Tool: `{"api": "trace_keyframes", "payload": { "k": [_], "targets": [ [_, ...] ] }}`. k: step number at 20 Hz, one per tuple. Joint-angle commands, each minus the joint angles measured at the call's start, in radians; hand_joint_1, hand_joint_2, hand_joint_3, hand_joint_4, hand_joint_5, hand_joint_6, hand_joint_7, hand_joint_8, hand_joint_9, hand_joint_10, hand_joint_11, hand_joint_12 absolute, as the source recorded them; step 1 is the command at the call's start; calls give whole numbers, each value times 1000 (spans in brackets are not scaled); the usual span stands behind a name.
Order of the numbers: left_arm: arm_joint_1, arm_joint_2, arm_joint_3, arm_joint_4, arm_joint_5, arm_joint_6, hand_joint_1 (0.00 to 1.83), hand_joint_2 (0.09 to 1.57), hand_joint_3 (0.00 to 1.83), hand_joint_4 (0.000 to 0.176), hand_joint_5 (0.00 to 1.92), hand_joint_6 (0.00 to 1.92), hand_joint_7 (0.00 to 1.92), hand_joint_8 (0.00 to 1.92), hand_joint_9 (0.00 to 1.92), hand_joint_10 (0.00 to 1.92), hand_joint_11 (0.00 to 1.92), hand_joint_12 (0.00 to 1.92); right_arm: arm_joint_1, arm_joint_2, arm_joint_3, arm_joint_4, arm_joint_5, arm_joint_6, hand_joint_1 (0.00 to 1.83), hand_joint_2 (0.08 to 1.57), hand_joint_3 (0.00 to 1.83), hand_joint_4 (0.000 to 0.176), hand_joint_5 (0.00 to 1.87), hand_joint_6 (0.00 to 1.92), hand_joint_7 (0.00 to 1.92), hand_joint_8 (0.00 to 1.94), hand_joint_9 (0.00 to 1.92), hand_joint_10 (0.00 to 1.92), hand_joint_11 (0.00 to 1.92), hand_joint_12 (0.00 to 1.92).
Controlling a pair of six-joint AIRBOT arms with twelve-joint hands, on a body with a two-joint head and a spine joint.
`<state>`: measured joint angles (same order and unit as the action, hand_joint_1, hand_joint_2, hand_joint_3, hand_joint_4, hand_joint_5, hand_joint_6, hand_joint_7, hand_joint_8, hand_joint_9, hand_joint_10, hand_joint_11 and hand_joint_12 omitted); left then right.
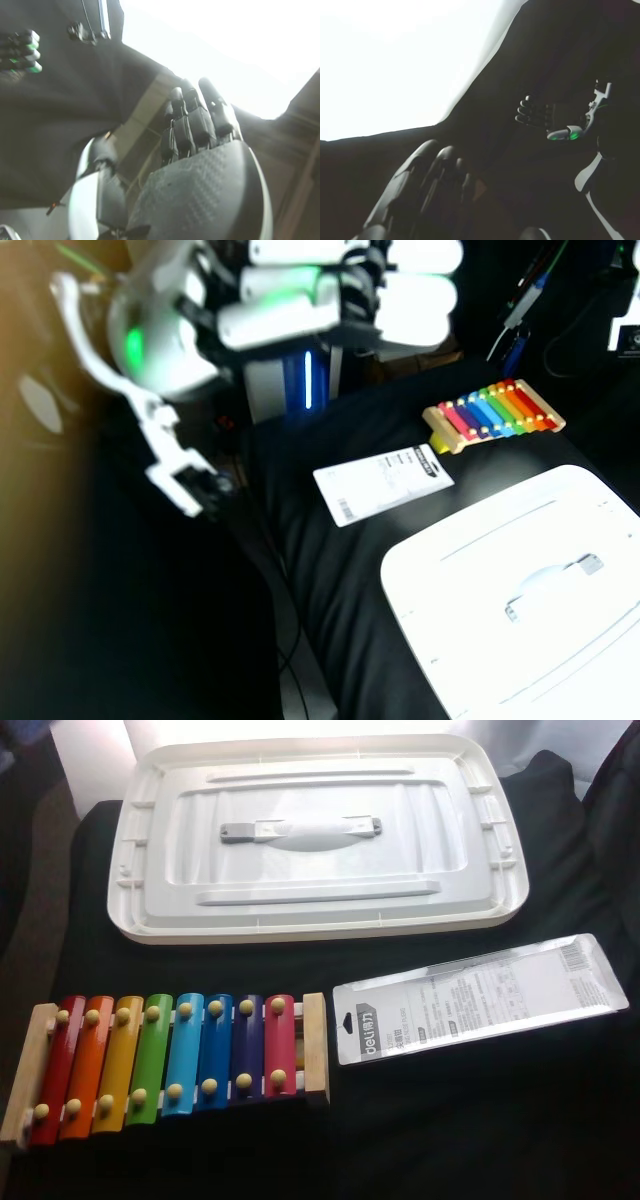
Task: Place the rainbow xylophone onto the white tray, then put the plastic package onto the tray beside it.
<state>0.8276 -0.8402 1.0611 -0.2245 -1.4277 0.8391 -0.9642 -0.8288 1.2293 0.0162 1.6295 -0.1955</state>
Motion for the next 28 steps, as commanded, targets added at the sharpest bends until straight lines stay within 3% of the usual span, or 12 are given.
{"api": "trace_keyframes", "payload": {
  "k": [1, 3, 5, 7, 10, 14, 18, 20, 21, 23, 24, 28],
  "targets": [
    [-18, -4, 8, -6, -27, -7, 312, 961, 0, 0, 206, 1, 273, 1, 288, 3, 0, 795, 6, 3, 10, 53, 69, 8, 301, 1186, 0, 92, 113, 0, 190, 0, 185, 0, 12, 511],
    [-44, -16, 55, 35, 102, -57, 376, 924, 0, 0, 93, 0, 177, 0, 218, 0, 0, 678, 6, 5, 19, 46, 5, 9, 484, 1106, 0, 95, 25, 1, 63, 0, 47, 0, 0, 346],
    [-58, -16, 75, 72, 180, -85, 419, 941, 0, 0, 3, 0, 96, 2, 141, 0, 0, 599, 6, 5, 29, 37, -46, 10, 624, 1001, 0, 160, 0, 0, 40, 0, 6, 2, 3, 15],
    [-70, -5, 86, 114, 274, -95, 485, 857, 0, 21, 19, 10, 121, 1, 143, 4, 0, 494, 6, 2, 46, 24, -101, 31, 659, 956, 0, 128, 0, 0, 1, 0, 1, 0, 59, 51],
    [-81, 6, 107, 169, 376, -135, 534, 782, 0, 66, 3, 1, 96, 3, 115, 5, 0, 295, 6, -2, 69, -2, -160, 62, 628, 851, 0, 174, 0, 0, 1, 0, 28, 2, 0, 590],
    [-142, 24, 133, 324, 522, -228, 582, 723, 0, 81, 0, 0, 15, 2, 4, 0, 0, 3, 6, -2, 80, -21, -198, 72, 650, 835, 0, 176, 0, 0, 0, 0, 43, 3, 0, 164],
    [-257, 62, 123, 592, 643, -390, 571, 707, 0, 113, 0, 0, 27, 2, 3, 0, 0, 0, 6, -2, 80, -26, -211, 73, 653, 857, 0, 176, 0, 0, 0, 0, 16, 0, 0, 0],
    [-302, 89, 95, 716, 678, -449, 462, 806, 26, 5, 0, 0, 0, 0, 0, 0, 0, 0, 6, -6, 82, -28, -214, 73, 654, 892, 13, 176, 0, 0, 4, 1, 9, 0, 0, 0],
    [-325, 101, 80, 781, 691, -485, 303, 956, 34, 0, 0, 0, 0, 0, 0, 0, 0, 0, 6, -7, 83, -28, -216, 73, 658, 896, 13, 176, 0, 0, 6, 2, 11, 1, 0, 0],
    [-394, 122, 58, 978, 737, -610, 258, 978, 21, 27, 0, 0, 3, 1, 0, 0, 0, 0, 6, -7, 83, -32, -221, 73, 669, 900, 11, 176, 0, 0, 0, 0, 0, 0, 0, 0],
    [-444, 133, 46, 1108, 767, -690, 514, 861, 0, 112, 39, 3, 101, 3, 70, 7, 56, 44, 6, -7, 83, -33, -223, 73, 695, 883, 2, 176, 6, 2, 12, 4, 9, 3, 0, 0],
    [-577, 178, -15, 1475, 812, -948, 337, 900, 0, 60, 10, 1, 153, 3, 121, 3, 0, 337, 6, -14, 85, -32, -224, 73, 691, 849, 0, 170, 0, 0, 0, 0, 11, 3, 0, 0]
  ]
}}
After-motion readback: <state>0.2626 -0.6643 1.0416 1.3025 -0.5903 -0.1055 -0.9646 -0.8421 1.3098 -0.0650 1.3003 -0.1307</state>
